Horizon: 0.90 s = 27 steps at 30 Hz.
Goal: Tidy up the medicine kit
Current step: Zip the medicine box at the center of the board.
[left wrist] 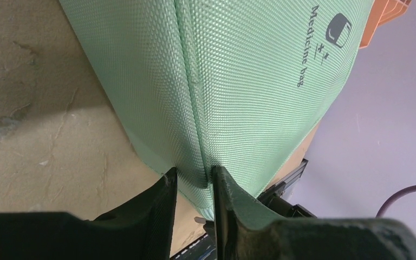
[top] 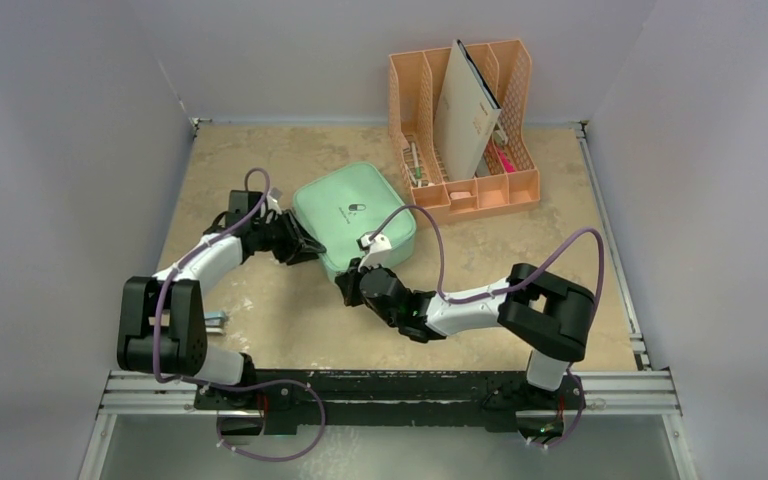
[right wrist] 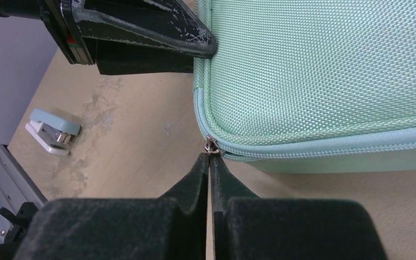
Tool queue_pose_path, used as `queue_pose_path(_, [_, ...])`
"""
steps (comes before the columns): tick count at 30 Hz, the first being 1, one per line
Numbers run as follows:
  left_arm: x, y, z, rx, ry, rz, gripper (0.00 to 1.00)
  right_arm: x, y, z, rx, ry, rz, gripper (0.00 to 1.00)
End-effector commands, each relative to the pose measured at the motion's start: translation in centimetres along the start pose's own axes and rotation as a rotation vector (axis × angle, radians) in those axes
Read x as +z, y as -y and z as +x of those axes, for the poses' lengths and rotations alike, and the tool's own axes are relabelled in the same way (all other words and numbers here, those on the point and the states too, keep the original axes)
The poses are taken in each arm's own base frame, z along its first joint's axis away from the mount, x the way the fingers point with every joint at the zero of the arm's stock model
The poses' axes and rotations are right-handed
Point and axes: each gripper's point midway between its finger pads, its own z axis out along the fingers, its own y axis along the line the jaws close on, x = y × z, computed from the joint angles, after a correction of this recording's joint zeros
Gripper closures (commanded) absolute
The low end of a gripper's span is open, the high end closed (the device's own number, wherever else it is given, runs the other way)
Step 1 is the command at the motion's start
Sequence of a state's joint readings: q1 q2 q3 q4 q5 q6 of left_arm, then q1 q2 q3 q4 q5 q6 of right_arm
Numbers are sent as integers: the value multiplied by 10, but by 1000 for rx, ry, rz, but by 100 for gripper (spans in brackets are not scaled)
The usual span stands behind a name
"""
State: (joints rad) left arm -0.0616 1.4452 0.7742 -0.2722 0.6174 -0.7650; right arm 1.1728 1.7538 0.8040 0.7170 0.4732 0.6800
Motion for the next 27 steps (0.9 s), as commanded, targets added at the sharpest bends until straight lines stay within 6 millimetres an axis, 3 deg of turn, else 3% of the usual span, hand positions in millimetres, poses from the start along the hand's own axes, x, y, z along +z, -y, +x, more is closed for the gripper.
queue_pose_path(1, [-12,16,5,38,-1,37,71,3,-14,-39,37,129,-28,100])
queue_pose_path(9, [-34,30,14,76,27,59,58,-4,2,-27,34,93,15,100])
queue_pose_path(13, [-26,27,25,55,12,78,51,-4,7,-21,8,70,32,100])
queue_pose_path(18, [-10,23,31,50,-18,73,49,0,2,-14,-25,43,1,100])
queue_pose_path(20, [-5,19,31,51,-16,49,51,1,1,-8,-30,22,0,100])
queue_pose_path(23, [4,7,29,40,-14,6,61,6,5,-1,-68,-12,20,100])
queue_pose_path(27, [11,-8,31,45,-31,-47,74,1,24,12,-101,-47,76,100])
